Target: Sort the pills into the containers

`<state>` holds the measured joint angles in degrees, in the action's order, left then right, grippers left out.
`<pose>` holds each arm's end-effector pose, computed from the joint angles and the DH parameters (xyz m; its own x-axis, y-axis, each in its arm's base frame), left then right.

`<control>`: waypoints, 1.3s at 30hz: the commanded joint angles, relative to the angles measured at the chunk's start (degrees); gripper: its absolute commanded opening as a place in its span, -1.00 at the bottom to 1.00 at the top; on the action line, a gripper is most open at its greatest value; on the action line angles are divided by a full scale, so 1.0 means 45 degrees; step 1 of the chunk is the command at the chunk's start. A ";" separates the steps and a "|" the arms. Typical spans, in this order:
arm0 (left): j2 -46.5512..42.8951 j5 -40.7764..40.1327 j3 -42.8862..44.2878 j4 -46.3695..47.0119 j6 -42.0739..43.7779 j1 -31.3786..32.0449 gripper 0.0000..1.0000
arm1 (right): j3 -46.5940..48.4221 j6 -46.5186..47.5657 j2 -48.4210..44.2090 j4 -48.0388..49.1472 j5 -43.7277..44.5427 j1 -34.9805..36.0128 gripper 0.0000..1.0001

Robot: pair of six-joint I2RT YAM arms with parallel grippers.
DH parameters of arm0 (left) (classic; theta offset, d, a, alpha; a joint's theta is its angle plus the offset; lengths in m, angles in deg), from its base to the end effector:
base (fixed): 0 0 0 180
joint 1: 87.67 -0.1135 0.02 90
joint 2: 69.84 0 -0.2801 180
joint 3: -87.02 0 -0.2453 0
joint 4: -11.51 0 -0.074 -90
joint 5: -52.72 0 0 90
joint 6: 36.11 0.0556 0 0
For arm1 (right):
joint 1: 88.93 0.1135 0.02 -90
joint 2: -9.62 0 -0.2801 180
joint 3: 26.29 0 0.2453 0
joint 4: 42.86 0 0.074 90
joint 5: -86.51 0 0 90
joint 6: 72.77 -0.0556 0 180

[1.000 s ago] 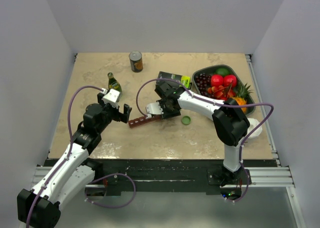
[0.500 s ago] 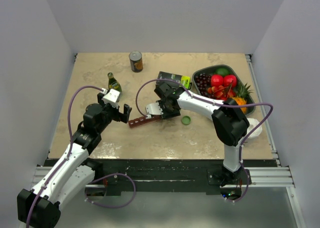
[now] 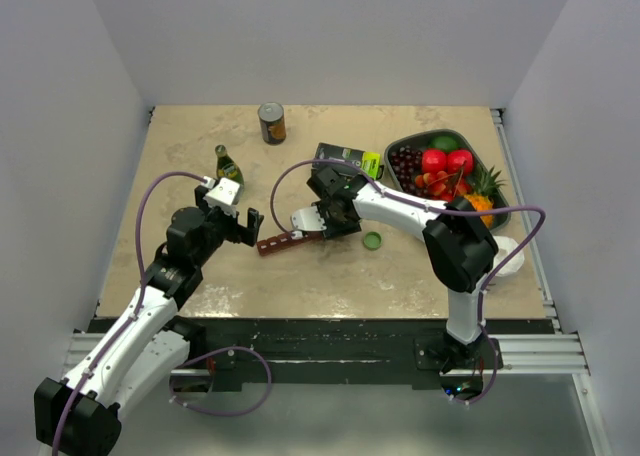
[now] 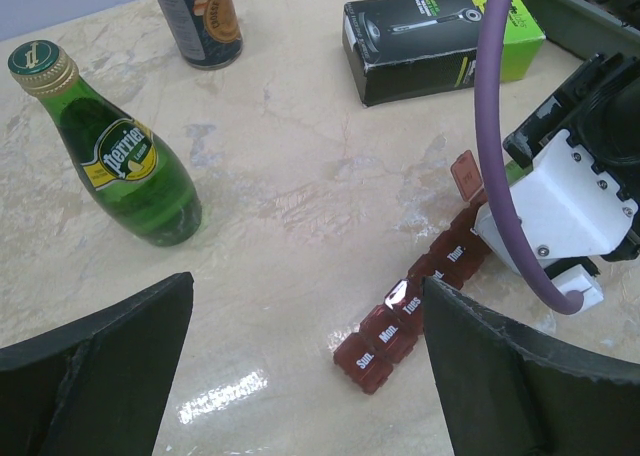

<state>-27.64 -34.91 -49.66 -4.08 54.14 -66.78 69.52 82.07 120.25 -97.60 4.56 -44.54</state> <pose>0.1703 -0.0675 0.2741 -0.2317 0.0931 -0.9683 0.3947 0.9188 -0.0061 0.2919 0.2749 0.1920 0.3106 -0.9501 -0.0297 -0.8857 -0.2779 -0.3719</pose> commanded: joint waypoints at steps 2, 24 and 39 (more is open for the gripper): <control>-0.0099 0.0098 0.0276 0.0338 0.0218 -0.0071 0.99 | 0.0528 0.0240 0.0025 -0.0104 0.0417 0.0137 -0.93; -0.0099 0.0078 0.0276 0.0338 0.0237 -0.0071 0.99 | 0.0586 0.0280 0.0122 -0.0026 0.0711 0.0333 -0.94; -0.0099 0.0098 0.0256 0.0338 0.0218 -0.0071 0.99 | 0.0509 -0.0228 0.0123 -0.0026 -0.0012 0.0333 -0.94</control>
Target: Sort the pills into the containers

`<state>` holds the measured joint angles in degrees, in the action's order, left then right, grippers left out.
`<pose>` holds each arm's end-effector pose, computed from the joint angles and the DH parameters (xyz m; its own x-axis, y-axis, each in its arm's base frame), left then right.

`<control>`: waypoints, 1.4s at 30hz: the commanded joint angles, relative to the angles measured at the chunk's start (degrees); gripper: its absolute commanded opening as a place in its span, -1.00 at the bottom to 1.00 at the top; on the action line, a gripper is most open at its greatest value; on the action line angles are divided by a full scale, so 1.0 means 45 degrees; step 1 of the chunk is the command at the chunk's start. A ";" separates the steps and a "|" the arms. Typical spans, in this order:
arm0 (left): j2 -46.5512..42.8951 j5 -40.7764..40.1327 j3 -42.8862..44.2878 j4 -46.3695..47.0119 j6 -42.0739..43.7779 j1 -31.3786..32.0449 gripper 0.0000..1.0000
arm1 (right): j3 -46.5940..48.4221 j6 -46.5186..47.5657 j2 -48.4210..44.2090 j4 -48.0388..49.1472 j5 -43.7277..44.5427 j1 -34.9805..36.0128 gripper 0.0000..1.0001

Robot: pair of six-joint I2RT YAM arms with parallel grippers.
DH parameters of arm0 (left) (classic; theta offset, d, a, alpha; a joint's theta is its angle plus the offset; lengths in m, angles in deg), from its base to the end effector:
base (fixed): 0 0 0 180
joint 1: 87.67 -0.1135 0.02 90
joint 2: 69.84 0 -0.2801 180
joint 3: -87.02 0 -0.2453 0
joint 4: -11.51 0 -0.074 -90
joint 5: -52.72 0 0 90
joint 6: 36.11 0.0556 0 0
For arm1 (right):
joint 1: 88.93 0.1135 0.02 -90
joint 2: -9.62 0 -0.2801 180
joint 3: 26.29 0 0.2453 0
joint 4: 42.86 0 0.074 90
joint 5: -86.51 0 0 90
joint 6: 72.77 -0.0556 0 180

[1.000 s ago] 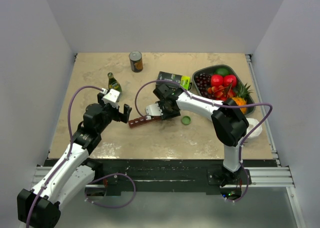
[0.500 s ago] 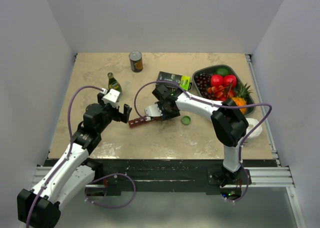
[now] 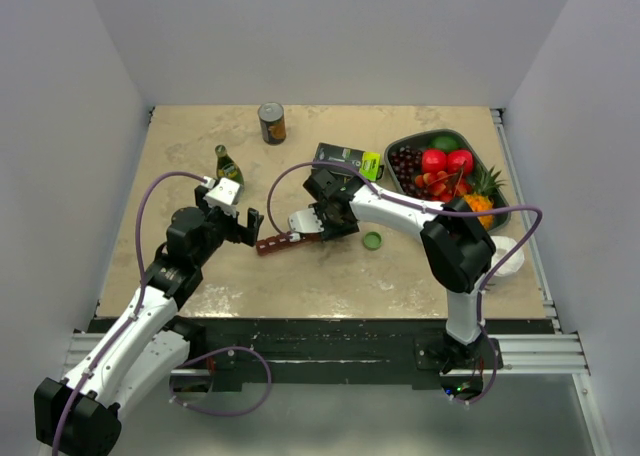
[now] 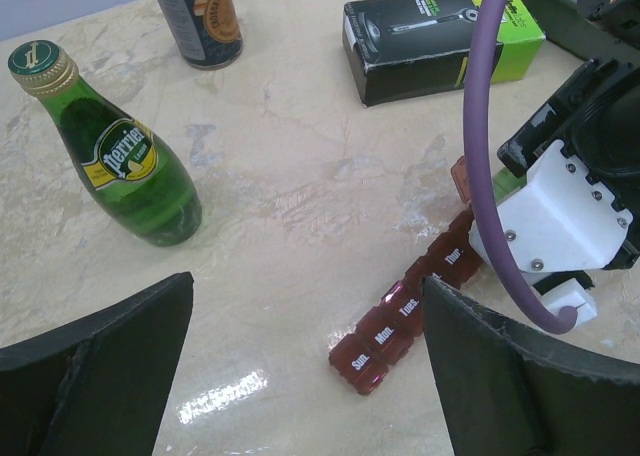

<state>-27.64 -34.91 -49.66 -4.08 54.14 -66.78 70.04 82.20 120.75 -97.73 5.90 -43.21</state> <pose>0.1703 -0.0675 0.2741 -0.2317 0.0931 -0.9683 0.3947 0.9188 -0.0061 0.2878 0.2821 0.1913 0.3272 -0.9449 -0.0084 -0.8753 -0.2997 -0.3795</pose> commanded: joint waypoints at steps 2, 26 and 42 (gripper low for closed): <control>-0.0119 0.0079 0.0256 0.0338 0.0237 -0.0071 0.99 | 0.0373 -0.0297 0.0011 0.0023 -0.0425 0.0017 -0.94; 0.0018 0.0098 0.0276 0.0338 0.0237 -0.0071 0.99 | 0.0256 -0.0883 -0.0204 0.0238 -0.1422 -0.0627 -0.95; 0.0018 0.0098 0.0276 0.0338 0.0237 -0.0071 0.99 | -0.0135 -0.1409 -0.0516 0.0609 -0.2047 -0.0979 -0.95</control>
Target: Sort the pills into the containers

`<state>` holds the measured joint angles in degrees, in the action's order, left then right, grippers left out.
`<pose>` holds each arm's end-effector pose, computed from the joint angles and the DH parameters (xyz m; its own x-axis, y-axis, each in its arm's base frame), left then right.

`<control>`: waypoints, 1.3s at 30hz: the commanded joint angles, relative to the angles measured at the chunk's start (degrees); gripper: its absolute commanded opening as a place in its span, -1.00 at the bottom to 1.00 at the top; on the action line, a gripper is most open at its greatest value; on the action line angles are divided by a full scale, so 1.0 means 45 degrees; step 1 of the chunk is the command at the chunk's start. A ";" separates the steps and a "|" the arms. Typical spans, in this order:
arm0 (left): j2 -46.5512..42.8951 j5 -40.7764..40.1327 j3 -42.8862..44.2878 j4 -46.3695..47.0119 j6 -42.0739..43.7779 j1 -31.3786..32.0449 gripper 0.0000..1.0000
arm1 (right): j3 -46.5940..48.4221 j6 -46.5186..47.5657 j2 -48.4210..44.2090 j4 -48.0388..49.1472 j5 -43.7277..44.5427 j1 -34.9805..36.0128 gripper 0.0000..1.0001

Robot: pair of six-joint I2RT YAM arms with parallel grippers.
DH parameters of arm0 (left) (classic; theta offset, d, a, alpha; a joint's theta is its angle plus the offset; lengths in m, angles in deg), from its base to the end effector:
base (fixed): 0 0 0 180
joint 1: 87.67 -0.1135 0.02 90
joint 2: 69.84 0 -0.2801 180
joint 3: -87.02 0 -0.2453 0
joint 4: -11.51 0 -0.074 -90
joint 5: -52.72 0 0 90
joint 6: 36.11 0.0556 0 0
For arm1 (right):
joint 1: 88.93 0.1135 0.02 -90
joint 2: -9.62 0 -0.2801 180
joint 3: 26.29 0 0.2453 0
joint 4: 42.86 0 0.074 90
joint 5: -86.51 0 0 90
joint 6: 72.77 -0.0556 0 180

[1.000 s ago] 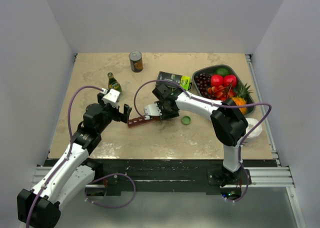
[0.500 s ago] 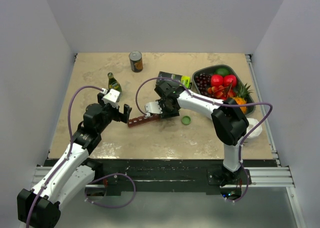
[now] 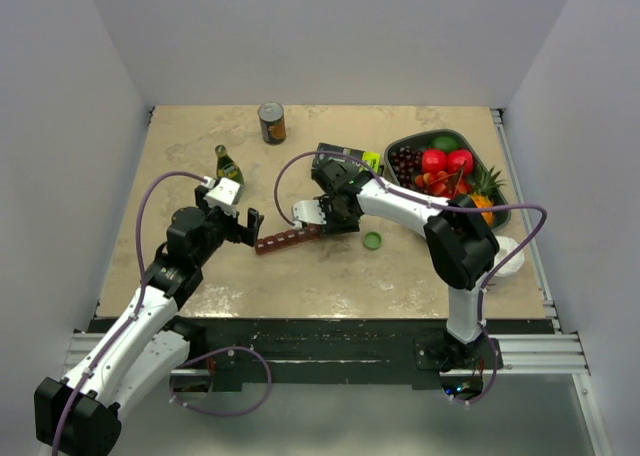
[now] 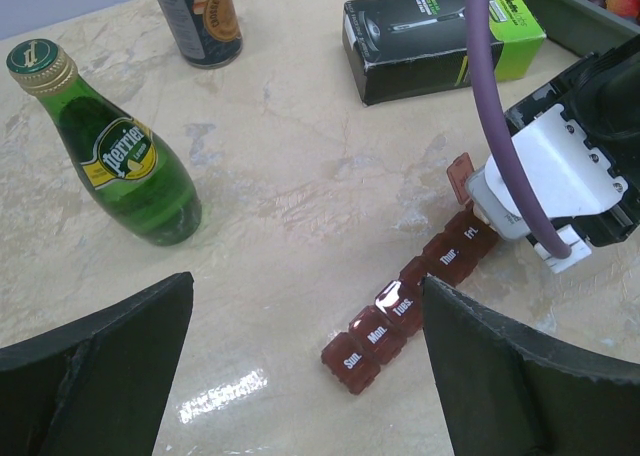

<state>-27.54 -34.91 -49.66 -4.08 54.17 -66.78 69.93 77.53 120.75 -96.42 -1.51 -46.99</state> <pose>0.1706 -0.0676 0.2738 -0.2331 0.0942 -0.9679 0.3948 0.9187 -0.0057 0.3030 0.2696 0.1911 0.2292 -0.9611 -0.1539 -0.9273 -0.1675 -0.3347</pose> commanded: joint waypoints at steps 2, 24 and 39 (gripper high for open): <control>-0.0006 0.0098 0.0276 0.0338 0.0232 -0.0071 0.99 | -0.0130 -0.0429 -0.0555 0.0356 -0.0401 -0.0216 -0.95; 0.0052 0.0059 0.0256 0.0338 0.0193 -0.0071 0.99 | -0.0463 -0.1015 -0.1395 0.0571 -0.3056 -0.1252 -0.95; -0.1136 0.3643 -0.0386 0.1624 0.0037 -0.0071 0.99 | -0.0754 -0.2420 -0.3873 0.0688 -0.9565 -0.3086 -0.95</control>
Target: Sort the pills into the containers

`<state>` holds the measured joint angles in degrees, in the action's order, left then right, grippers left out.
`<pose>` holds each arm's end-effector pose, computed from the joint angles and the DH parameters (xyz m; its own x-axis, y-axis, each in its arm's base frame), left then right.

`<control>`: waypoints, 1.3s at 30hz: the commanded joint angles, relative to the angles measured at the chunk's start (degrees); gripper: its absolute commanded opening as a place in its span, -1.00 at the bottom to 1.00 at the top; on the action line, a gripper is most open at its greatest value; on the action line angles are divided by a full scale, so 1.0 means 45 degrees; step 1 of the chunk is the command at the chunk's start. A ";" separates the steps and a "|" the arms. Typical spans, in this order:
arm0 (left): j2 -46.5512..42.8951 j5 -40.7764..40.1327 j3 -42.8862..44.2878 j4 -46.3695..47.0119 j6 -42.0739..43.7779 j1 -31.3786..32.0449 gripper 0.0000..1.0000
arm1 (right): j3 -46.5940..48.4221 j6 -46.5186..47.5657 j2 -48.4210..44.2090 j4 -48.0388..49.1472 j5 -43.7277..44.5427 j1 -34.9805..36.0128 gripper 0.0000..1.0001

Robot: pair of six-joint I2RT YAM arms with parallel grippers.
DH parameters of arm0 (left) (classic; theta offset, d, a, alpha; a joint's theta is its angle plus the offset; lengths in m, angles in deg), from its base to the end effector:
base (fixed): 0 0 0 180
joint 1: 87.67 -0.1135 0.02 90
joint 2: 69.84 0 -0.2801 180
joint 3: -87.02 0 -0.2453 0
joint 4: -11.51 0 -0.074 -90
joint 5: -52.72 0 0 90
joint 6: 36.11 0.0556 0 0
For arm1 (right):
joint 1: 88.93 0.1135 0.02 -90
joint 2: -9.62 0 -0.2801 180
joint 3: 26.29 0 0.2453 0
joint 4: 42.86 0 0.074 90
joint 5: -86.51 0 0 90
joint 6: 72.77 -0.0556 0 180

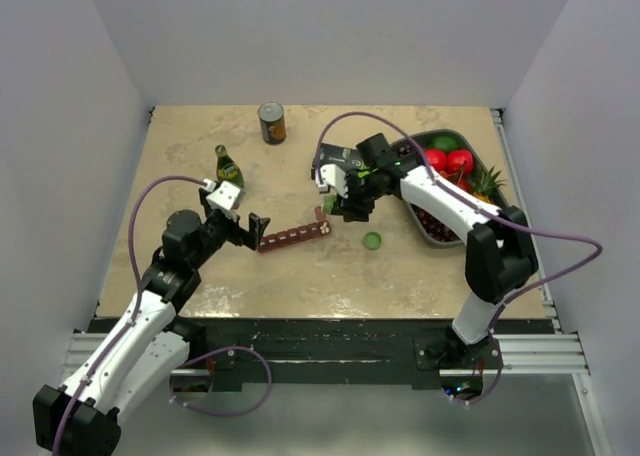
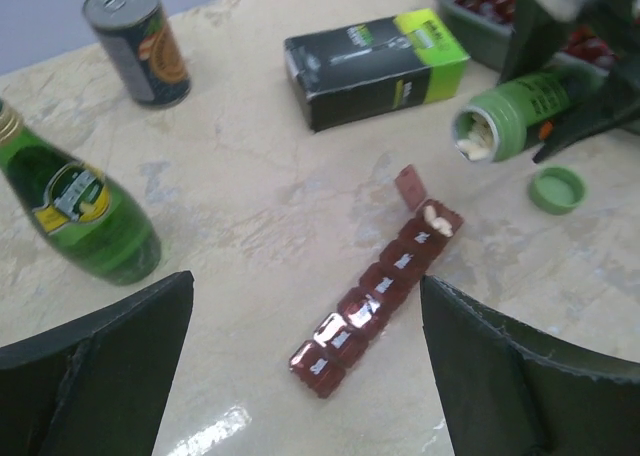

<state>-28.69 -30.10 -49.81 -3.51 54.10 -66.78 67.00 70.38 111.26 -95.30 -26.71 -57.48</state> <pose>0.1658 -0.0707 0.2774 -0.2084 0.0834 -0.9745 0.4683 0.8832 -0.0245 0.3130 0.2171 0.2430 0.0685 -0.8201 -0.5680 -0.9818 0.0456 -0.1841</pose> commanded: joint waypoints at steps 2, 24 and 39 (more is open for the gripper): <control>-0.1154 0.3459 -0.0645 0.2629 -0.0920 -0.0071 0.99 | -0.0415 -0.1534 -0.2273 0.1042 -0.5437 -0.1397 -0.95; 0.3473 0.1550 -0.0999 1.3608 -0.7565 0.3523 0.99 | -0.6979 -1.5599 -0.5283 1.8351 -1.1090 -0.2260 -0.95; 0.5115 0.1879 -0.0801 1.4957 -0.7256 0.4148 0.98 | -0.6180 -1.2419 -0.5283 1.4410 -1.0641 -0.2454 -0.95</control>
<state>-5.37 -23.94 -52.43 56.58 17.67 -48.47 35.55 6.84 89.43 -23.15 -75.04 -67.60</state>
